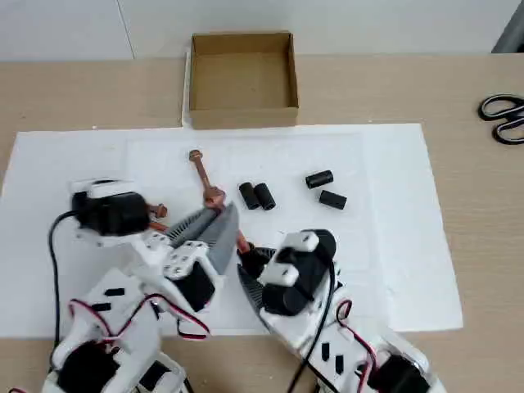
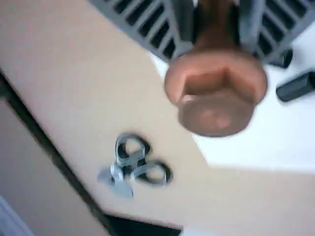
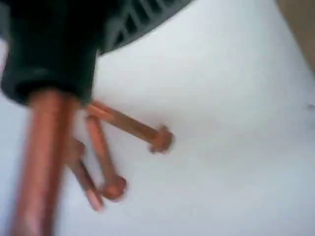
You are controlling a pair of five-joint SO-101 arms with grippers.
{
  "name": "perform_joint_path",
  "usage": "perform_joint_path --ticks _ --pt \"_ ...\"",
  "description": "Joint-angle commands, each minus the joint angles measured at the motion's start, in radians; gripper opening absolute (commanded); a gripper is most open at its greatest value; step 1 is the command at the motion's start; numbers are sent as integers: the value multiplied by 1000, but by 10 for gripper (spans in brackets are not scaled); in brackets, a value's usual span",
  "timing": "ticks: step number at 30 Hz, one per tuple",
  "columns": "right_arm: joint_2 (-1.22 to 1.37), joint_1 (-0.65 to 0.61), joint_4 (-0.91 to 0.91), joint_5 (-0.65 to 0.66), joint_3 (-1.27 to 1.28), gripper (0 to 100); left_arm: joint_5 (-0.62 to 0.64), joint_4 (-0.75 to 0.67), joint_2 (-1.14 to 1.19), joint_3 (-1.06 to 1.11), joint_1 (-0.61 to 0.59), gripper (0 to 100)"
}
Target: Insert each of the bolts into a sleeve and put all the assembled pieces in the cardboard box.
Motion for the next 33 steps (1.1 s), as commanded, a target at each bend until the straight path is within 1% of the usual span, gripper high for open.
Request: perform_joint_path --ticks 1,8,11,16,22,26,29,33 --pt "-2 -30 -36 11 -6 4 -6 -3 -8 8 8 5" --pt "-4 -30 -36 11 -8 4 -5 3 -9 12 8 5" --pt "-5 -16 -36 12 -8 4 -5 35 -14 2 12 5" --pt "-5 27 -38 12 -12 4 -2 135 -15 -25 100 5" --pt "-7 27 -38 12 -12 4 -5 166 -11 -21 160 5" --pt "-7 27 -38 12 -14 4 -6 212 -14 16 232 5" --pt "-7 27 -38 12 -14 4 -40 250 -15 50 282 5" --pt "-8 27 -38 12 -14 4 -100 230 -15 56 288 5"
